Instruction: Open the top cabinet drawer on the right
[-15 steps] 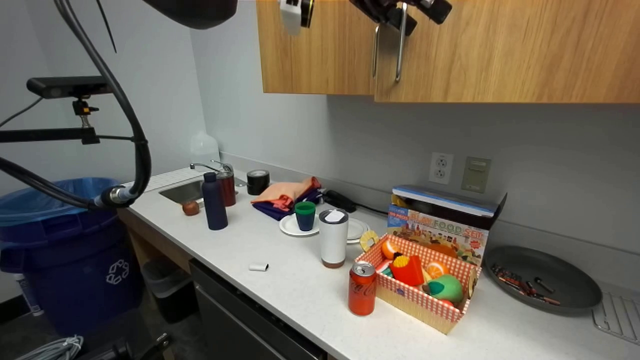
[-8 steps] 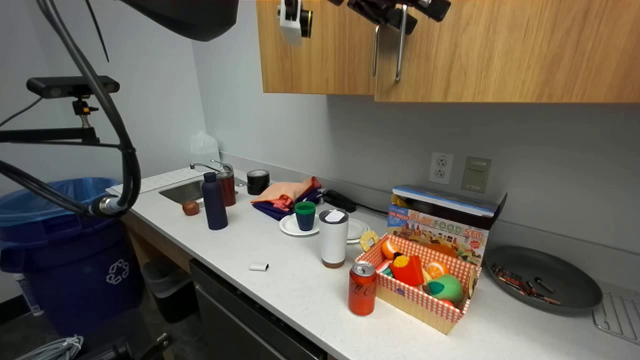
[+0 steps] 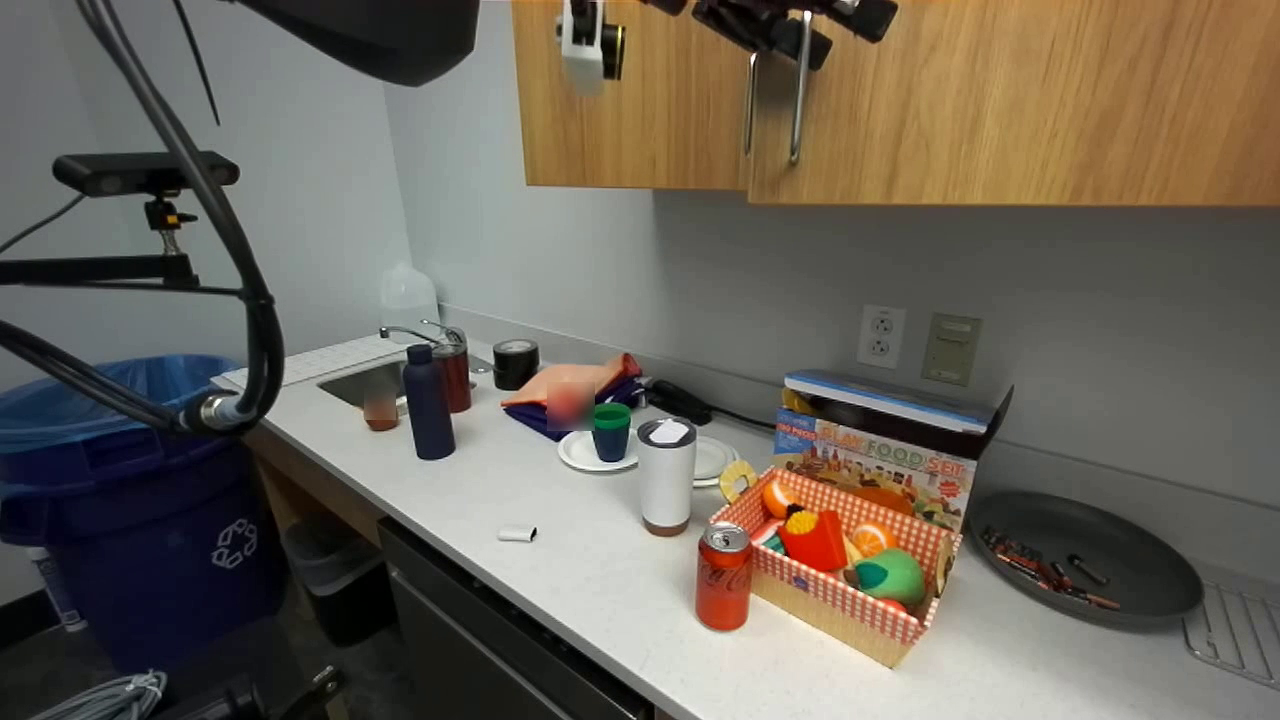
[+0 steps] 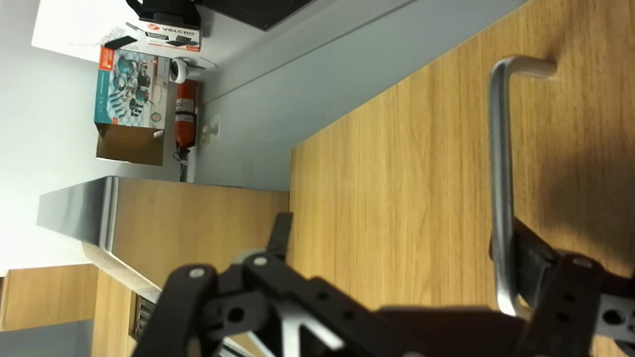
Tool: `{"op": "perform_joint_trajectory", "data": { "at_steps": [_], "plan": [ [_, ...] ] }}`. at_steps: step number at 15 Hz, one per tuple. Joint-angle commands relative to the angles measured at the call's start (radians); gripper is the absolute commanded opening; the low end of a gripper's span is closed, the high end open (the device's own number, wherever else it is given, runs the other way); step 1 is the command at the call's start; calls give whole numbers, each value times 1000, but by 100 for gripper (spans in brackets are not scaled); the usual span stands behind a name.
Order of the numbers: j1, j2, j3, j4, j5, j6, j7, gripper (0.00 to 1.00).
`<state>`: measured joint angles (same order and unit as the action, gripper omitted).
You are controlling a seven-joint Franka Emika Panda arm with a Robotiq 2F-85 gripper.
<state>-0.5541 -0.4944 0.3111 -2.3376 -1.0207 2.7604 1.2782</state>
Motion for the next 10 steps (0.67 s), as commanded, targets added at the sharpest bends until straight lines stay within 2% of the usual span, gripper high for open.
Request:
{"op": "perform_joint_trajectory", "data": {
  "at_steps": [1,4,7,10],
  "plan": [
    [-75,-53,57,-50,-140,-8,125,100],
    [-104,-77,64,-99,-253,-19,241,100],
    [-74,-111,21,-168,-245,-8,248,100],
    [-80,-155,-13,-218,-242,0,244,100]
  ]
}}
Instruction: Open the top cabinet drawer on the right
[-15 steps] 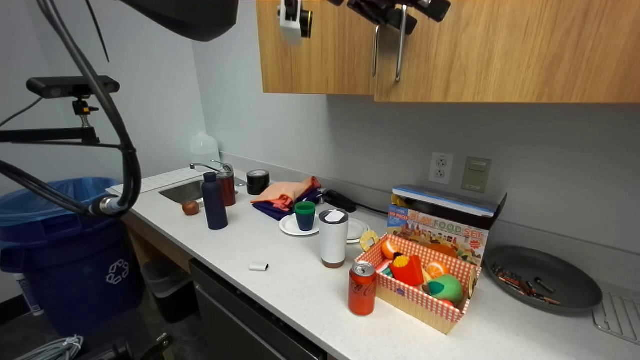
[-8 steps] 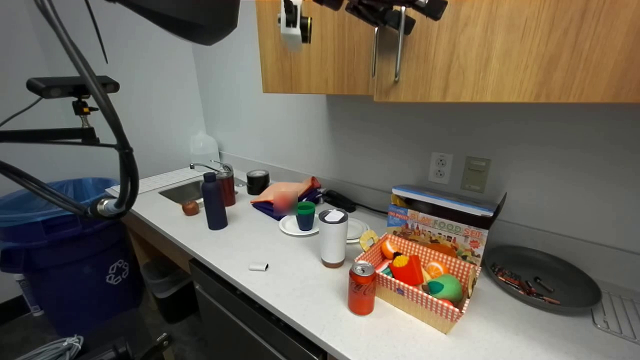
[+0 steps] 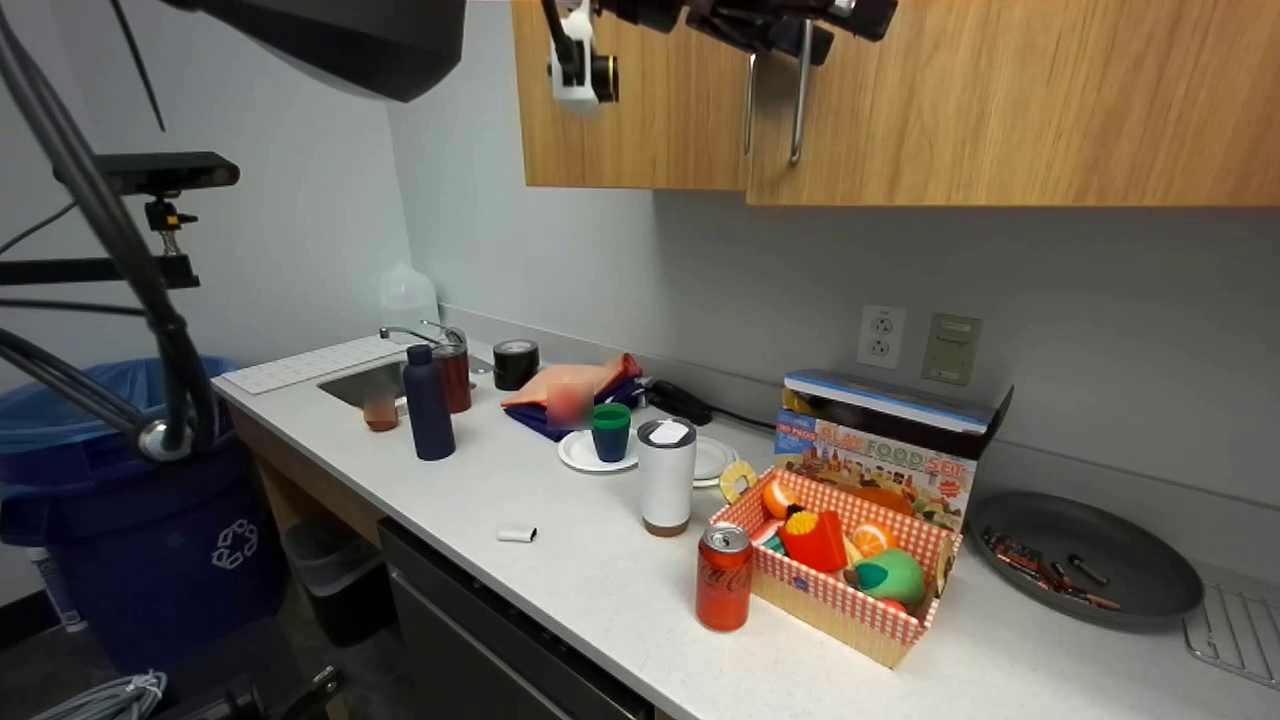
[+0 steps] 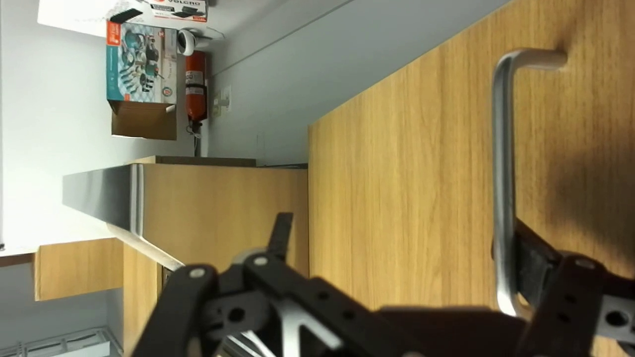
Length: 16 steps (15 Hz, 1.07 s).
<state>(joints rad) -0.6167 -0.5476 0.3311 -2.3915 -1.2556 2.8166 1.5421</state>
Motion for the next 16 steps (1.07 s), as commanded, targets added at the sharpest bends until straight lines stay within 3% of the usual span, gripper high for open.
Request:
{"op": "perform_joint_trajectory", "data": {
  "at_steps": [1,10,13,15,16],
  "plan": [
    [-11,-116,-61,-188,6,-30,-34,100],
    [-11,-195,-254,-308,3,180,-79,100],
    [118,-156,-446,-373,81,344,-169,100],
    [186,-165,-598,-471,87,384,-237,100],
    [235,-21,-673,-372,-21,389,-145,100]
  ]
}}
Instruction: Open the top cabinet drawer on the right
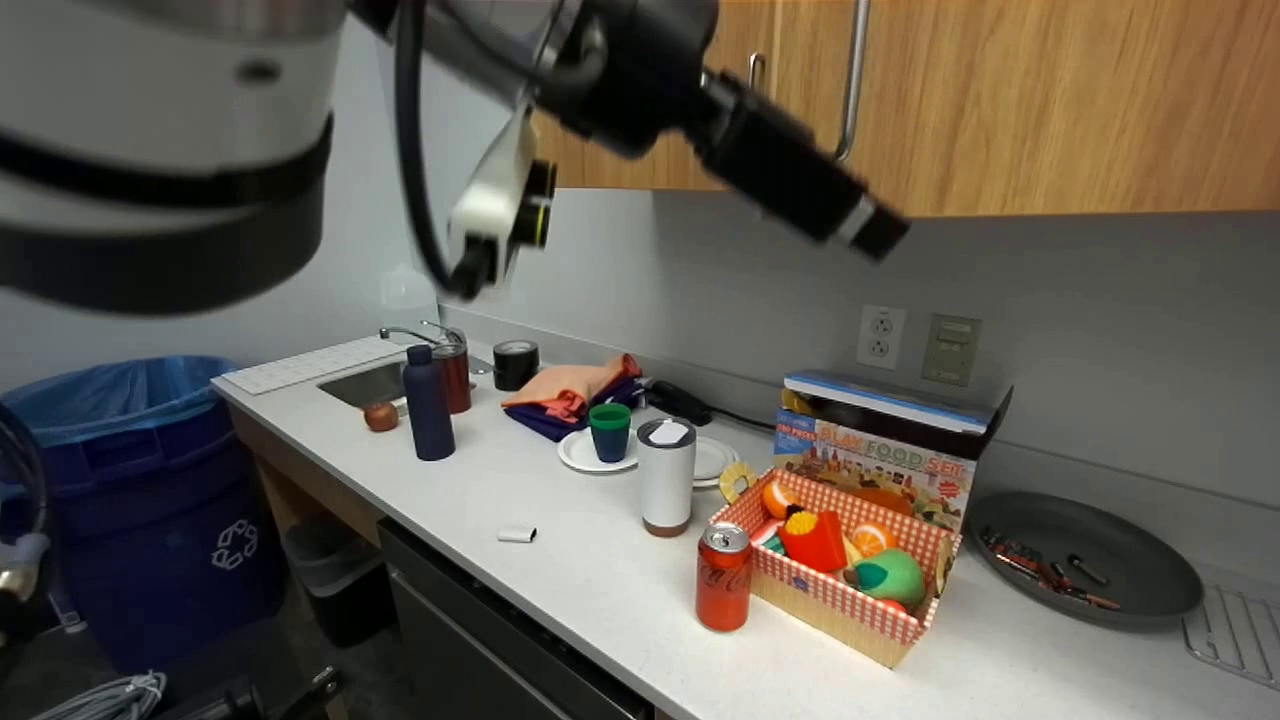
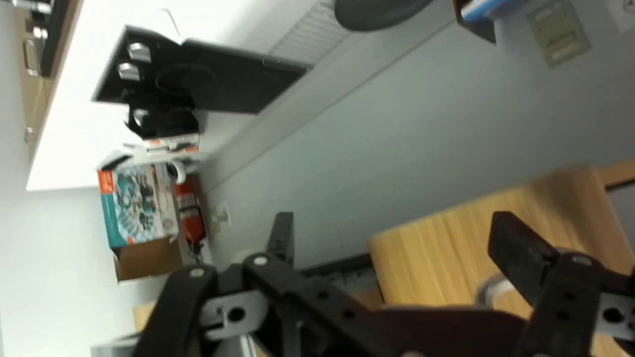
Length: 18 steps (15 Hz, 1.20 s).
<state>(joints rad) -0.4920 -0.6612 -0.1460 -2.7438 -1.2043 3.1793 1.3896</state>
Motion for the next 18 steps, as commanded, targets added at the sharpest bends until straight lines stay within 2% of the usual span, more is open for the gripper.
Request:
{"op": "perform_joint_trajectory", "data": {
  "at_steps": [1,3,5,8,9,10,12,18],
  "plan": [
    [140,121,-275,-39,-101,29,2,100],
    [214,153,-434,-58,-153,-27,1,100],
    [307,205,-597,-55,-157,-76,-19,100],
    [410,188,-758,-50,-128,-172,-98,100],
    [429,161,-781,-47,-120,-233,-124,100],
    [370,215,-720,-42,-140,-155,-71,100],
    [402,205,-761,-34,-138,-197,-92,100],
    [407,200,-764,-34,-137,-202,-93,100]
  ]
}}
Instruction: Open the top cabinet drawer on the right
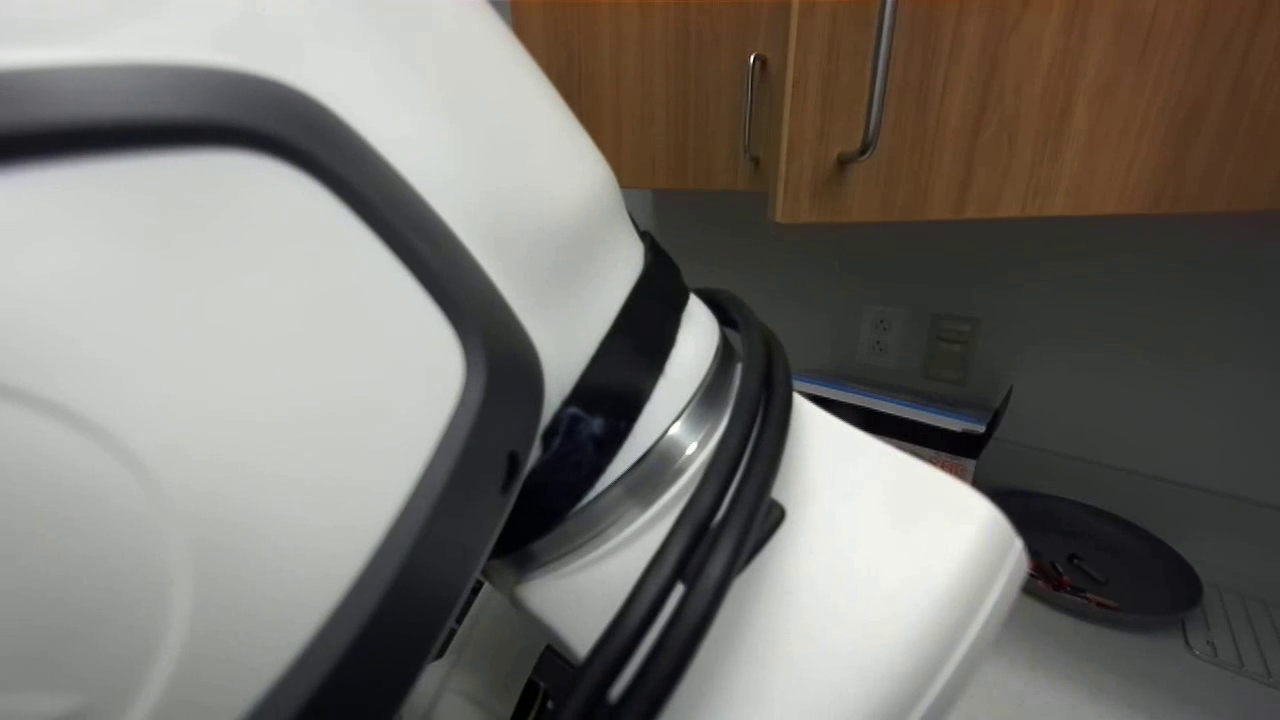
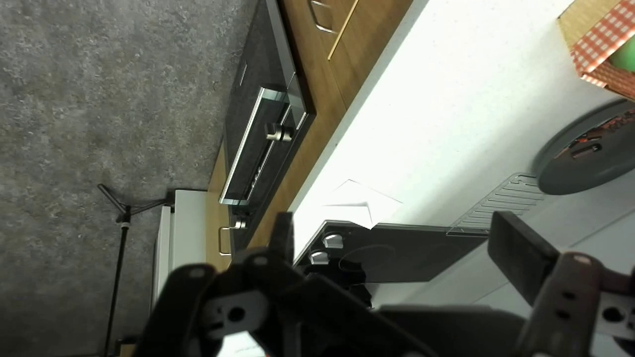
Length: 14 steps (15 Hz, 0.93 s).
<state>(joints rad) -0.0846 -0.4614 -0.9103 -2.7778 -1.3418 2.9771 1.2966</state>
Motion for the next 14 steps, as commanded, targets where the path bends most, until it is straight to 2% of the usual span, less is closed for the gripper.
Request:
{"op": "perform_joint_trajectory", "data": {
  "at_steps": [1,9,14],
  "plan": [
    [0,0,0,0,0,0,0,100],
    [-12,19,0,44,-132,38,-28,100],
    [17,31,-43,48,-180,125,-105,100]
  ]
}}
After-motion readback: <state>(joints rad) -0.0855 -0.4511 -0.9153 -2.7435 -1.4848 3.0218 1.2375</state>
